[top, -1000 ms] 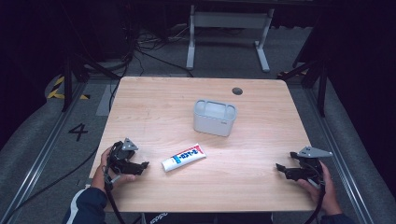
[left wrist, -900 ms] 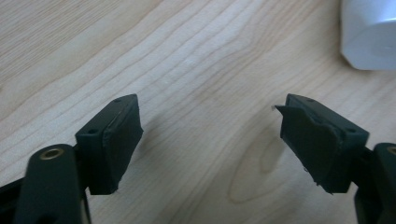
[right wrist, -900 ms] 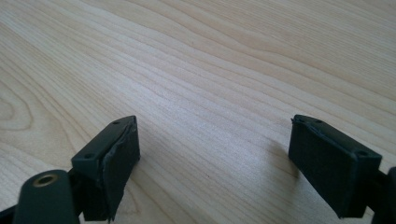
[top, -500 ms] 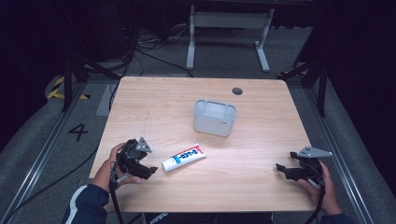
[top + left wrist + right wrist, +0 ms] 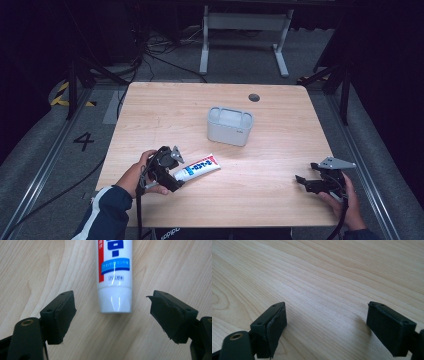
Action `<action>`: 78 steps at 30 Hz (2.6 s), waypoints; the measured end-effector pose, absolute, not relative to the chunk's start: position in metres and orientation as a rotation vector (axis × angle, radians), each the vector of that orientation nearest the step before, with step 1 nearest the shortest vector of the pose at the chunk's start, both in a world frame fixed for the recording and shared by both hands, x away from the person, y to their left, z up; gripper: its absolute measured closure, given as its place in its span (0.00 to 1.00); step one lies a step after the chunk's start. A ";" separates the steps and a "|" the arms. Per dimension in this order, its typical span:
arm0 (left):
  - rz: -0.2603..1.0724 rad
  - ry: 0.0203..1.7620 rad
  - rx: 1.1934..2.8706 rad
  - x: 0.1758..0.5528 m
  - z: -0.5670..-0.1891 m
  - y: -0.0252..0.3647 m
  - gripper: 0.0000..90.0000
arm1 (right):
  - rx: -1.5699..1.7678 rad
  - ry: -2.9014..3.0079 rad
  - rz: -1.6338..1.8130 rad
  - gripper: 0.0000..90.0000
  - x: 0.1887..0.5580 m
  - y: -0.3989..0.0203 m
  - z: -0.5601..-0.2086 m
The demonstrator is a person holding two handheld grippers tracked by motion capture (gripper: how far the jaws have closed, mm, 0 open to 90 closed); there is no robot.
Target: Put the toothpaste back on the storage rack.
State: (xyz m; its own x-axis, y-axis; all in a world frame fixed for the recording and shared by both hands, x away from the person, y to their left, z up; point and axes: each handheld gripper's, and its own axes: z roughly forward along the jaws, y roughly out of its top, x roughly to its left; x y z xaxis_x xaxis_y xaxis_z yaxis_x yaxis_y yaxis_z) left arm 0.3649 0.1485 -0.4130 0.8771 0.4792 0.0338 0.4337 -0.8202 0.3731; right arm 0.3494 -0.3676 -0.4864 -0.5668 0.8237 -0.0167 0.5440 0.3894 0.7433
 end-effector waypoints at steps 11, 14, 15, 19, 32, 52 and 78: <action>0.111 0.646 2.712 0.383 -0.422 0.122 0.24 | 1.181 2.269 0.998 0.19 0.349 -0.368 -0.486; 0.111 0.629 2.733 0.387 -0.426 0.113 0.24 | 1.180 2.267 0.997 0.19 0.349 -0.367 -0.486; 0.099 0.629 2.741 0.389 -0.428 0.110 0.25 | 1.180 2.268 0.997 0.19 0.349 -0.367 -0.486; 0.103 0.637 2.757 0.396 -0.434 0.102 0.26 | 1.178 2.263 0.997 0.19 0.349 -0.367 -0.486; 0.075 0.640 2.747 0.413 -0.444 0.081 0.31 | 1.180 2.267 0.997 0.19 0.349 -0.368 -0.486; 0.065 0.605 2.772 0.419 -0.446 0.069 0.46 | 1.179 2.267 0.997 0.19 0.349 -0.368 -0.486; 0.240 0.584 2.495 0.406 -0.407 0.101 0.70 | 1.177 2.265 0.995 0.19 0.349 -0.367 -0.486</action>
State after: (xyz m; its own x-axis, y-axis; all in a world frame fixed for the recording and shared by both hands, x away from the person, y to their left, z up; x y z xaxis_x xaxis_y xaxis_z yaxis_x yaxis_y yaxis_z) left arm 0.4057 0.1008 -0.4066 0.8892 0.4553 0.0447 0.3549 -0.7483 0.5604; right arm 0.3488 -0.3674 -0.4864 -0.5657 0.8242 -0.0236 0.5402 0.3921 0.7446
